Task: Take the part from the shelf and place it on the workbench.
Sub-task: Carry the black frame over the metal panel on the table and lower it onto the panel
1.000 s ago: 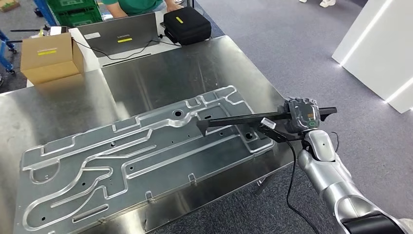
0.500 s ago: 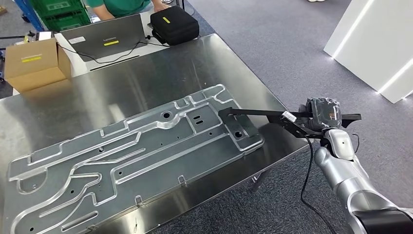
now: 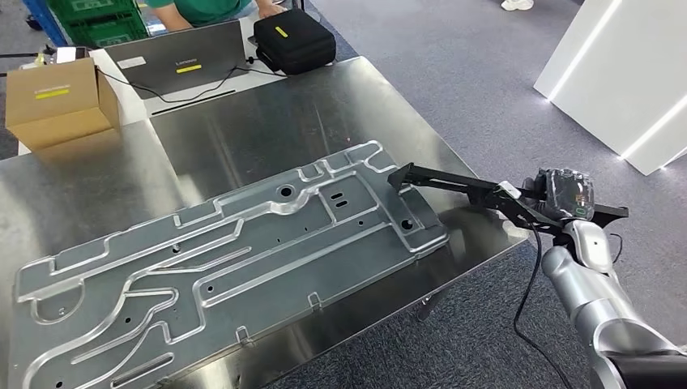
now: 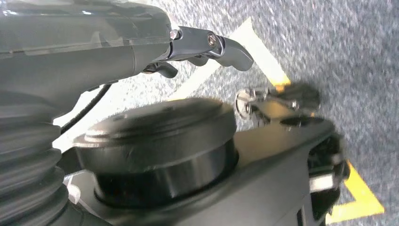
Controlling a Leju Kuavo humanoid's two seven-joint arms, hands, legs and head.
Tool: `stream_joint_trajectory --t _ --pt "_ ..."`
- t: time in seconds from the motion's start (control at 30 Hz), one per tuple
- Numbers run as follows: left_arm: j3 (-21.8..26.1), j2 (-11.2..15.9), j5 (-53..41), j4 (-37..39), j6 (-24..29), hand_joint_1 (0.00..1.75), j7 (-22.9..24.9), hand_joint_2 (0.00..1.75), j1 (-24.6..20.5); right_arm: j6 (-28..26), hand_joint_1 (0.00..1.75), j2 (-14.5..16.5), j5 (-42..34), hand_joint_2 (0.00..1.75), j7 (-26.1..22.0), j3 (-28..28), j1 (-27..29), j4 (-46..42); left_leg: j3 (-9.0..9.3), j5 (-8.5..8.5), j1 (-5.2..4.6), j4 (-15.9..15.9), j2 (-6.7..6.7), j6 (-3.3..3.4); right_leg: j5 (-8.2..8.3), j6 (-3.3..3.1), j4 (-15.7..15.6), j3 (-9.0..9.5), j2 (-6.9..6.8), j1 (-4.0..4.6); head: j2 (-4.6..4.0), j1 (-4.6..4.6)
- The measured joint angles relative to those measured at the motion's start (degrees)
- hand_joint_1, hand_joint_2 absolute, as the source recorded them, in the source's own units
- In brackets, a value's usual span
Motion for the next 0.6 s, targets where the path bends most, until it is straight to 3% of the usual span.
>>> stream_joint_trajectory --t 0.03,0.1,0.13,0.17,0.2,0.23,0.27,0.33,0.4,0.47,0.53,0.6 --pt "0.01 -0.01 0.01 0.0 0.0 0.0 0.0 1.75 0.0 -0.48 1.64 -0.4 -0.66 1.75 -0.56 -0.84 -0.17 0.07 -0.01 0.13 0.05 -0.17 0.16 0.32 -1.34 0.2 2.26 -1.07 -0.05 -0.08 0.0 0.06" --pt "0.02 -0.02 0.05 0.0 -0.01 0.0 0.0 1.75 0.04 -1.45 1.64 -1.0 -1.84 1.75 -1.77 -2.48 -0.73 0.11 -0.13 0.12 -0.13 -0.15 0.65 0.7 -4.75 0.49 9.61 -4.72 -0.14 -0.17 0.0 0.16" --pt "0.03 -0.02 0.07 0.0 -0.01 0.0 0.0 1.75 0.08 -1.83 1.64 -1.25 -2.26 1.75 -2.29 -3.19 -1.01 0.1 -0.14 0.05 -0.24 -0.12 1.0 0.82 -5.8 0.6 12.99 -6.5 -0.14 -0.17 0.0 0.18" --pt "0.04 -0.02 0.07 0.0 -0.03 0.0 0.0 1.75 0.11 -2.09 1.64 -1.44 -2.54 1.75 -2.79 -3.75 -1.22 0.07 -0.08 -0.06 -0.34 -0.08 1.39 0.91 -5.85 0.64 14.79 -7.55 -0.17 -0.18 -0.01 0.18" --pt "0.05 -0.02 0.08 0.0 -0.06 0.0 -0.01 1.75 0.11 -2.26 1.64 -1.6 -2.69 1.75 -3.3 -4.2 -1.36 -0.08 0.04 -0.2 -0.39 -0.03 1.79 0.94 -4.87 0.6 14.52 -7.58 -0.25 -0.18 -0.01 0.18" --pt "0.07 -0.04 0.07 0.0 -0.12 0.0 -0.03 1.75 0.1 -2.36 1.64 -1.74 -2.68 1.75 -3.92 -4.62 -1.43 -0.44 0.22 -0.4 -0.41 0.03 2.22 0.93 -3.04 0.49 12.1 -6.54 -0.45 -0.18 -0.01 0.19" --pt "0.08 -0.08 0.07 0.0 -0.21 0.0 -0.09 1.75 0.09 -2.44 1.64 -1.83 -2.41 1.75 -4.58 -5.15 -1.49 -1.13 0.45 -0.65 -0.45 0.09 2.67 0.82 -0.85 0.3 8.09 -4.72 -1.13 -0.13 -0.01 0.2" --pt "0.09 -0.14 0.08 0.02 -0.4 0.0 -0.28 1.75 0.06 -2.68 1.64 -1.85 -1.18 1.75 -5.7 -6.53 -1.79 -2.99 0.69 -1.14 -0.81 0.21 3.56 0.37 1.54 -0.31 1.41 -1.67 -3.25 0.5 0.0 0.19" --pt "0.1 -0.15 0.08 0.05 -0.5 0.0 -0.39 1.75 0.02 -2.96 1.64 -1.73 0.76 1.75 -6.22 -8.06 -1.99 -4.92 0.8 -1.49 -1.2 0.21 4.54 -0.14 1.59 -0.93 -0.59 -1.01 -3.96 1.1 0.0 0.09" --pt "0.11 -0.15 0.08 0.07 -0.52 0.0 -0.4 1.75 -0.08 -3.05 1.64 -1.64 2.61 1.75 -6.42 -9.38 -1.86 -6.69 0.94 -1.94 -1.25 0.34 5.1 -0.67 1.69 -1.47 -0.85 -1.11 -2.78 0.85 0.0 0.0" --pt "0.13 -0.15 0.08 0.07 -0.54 0.0 -0.46 1.75 -0.16 -3.09 1.64 -1.46 3.72 1.75 -6.69 -10.33 -1.98 -8.22 -0.14 -3.82 -1.05 3.06 3.37 -1.23 1.81 -2.09 -1.1 -1.01 -1.67 0.46 0.0 -0.08" --pt "0.15 -0.15 0.1 0.07 -0.57 0.0 -0.52 1.75 -0.14 -3.11 1.64 -1.03 4.23 1.75 -7.0 -10.8 -2.22 -9.35 -3.52 -7.2 -0.83 10.12 1.17 -1.55 1.79 -2.53 -1.12 -0.97 -0.46 0.38 0.0 -0.15"
